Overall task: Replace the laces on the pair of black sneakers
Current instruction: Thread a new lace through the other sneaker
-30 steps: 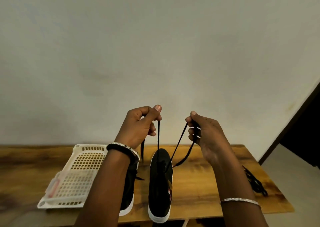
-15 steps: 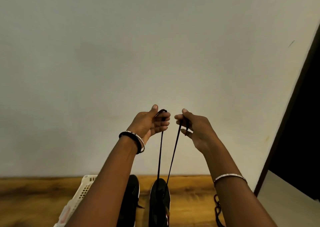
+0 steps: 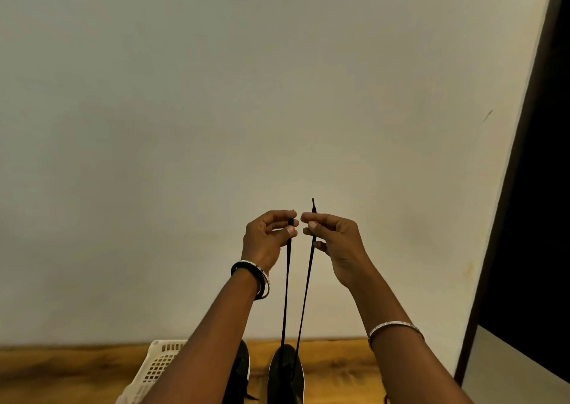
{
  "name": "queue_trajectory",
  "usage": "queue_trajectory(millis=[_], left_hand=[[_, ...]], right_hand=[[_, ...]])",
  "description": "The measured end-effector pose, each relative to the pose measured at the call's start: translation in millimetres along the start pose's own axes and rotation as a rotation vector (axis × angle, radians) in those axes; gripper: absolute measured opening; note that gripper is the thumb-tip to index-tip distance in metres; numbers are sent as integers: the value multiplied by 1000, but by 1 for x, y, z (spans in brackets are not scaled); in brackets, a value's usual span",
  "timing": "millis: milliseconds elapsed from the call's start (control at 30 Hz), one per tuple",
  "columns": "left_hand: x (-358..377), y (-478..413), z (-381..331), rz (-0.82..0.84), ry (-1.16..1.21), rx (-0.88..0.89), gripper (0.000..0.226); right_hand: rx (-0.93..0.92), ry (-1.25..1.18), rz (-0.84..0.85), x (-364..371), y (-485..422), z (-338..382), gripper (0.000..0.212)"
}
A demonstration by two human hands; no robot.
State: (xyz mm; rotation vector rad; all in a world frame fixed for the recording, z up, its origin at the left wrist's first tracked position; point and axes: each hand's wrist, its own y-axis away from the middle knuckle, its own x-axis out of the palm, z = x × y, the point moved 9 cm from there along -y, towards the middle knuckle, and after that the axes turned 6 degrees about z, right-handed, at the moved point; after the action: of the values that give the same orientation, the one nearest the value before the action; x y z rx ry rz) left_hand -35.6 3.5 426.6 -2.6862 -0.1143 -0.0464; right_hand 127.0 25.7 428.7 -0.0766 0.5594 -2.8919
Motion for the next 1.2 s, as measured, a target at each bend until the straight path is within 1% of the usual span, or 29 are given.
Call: queue_trajectory(millis=[133, 267, 333, 467, 533, 633, 700, 767, 833, 900, 933, 967, 1033, 1100, 1200], left_hand=[[4, -2, 1, 11, 24, 0, 36], [11, 0, 8, 57, 68, -37, 35], [16, 0, 14, 107, 105, -89, 38], [17, -3, 23, 164, 201, -208, 41], [18, -3, 27, 186, 241, -282, 40], [24, -2, 30, 257, 247, -381, 26], [28, 0, 31, 288, 279, -423, 22], [31, 2, 31, 288, 323, -440, 22], [31, 3, 32, 226, 358, -435, 19], [27, 4, 33, 121, 356, -387, 15], [24, 4, 31, 72, 316, -332, 14], [21, 4, 27, 32, 220, -250, 14], [16, 3, 14, -15, -71, -42, 10], [16, 4, 3, -3, -289, 131, 5], [19, 9, -8, 74, -562, 373, 6]], right_hand=[[-41, 3, -14, -1, 2, 1, 17], [-56, 35, -76, -5, 4, -3, 12], [-61, 46, -47, -2, 6, -6, 15], [-61, 31, 75, 4, 9, -8, 30], [-84, 67, 96, 4, 10, -6, 29], [-140, 111, 65, 0, 8, -3, 23], [-143, 110, 60, -2, 7, -4, 24], [-130, 92, 68, -1, 6, -4, 26], [-112, 61, 72, 0, 5, -5, 26], [-89, 64, 40, 2, 5, -9, 26], [-70, 88, 0, 2, 5, -12, 25], [-48, 127, -52, 1, 5, -15, 25], [18, 213, -144, -3, 6, -22, 25], [124, 200, -145, -5, 5, -31, 27], [288, 65, -46, -3, 4, -41, 30]])
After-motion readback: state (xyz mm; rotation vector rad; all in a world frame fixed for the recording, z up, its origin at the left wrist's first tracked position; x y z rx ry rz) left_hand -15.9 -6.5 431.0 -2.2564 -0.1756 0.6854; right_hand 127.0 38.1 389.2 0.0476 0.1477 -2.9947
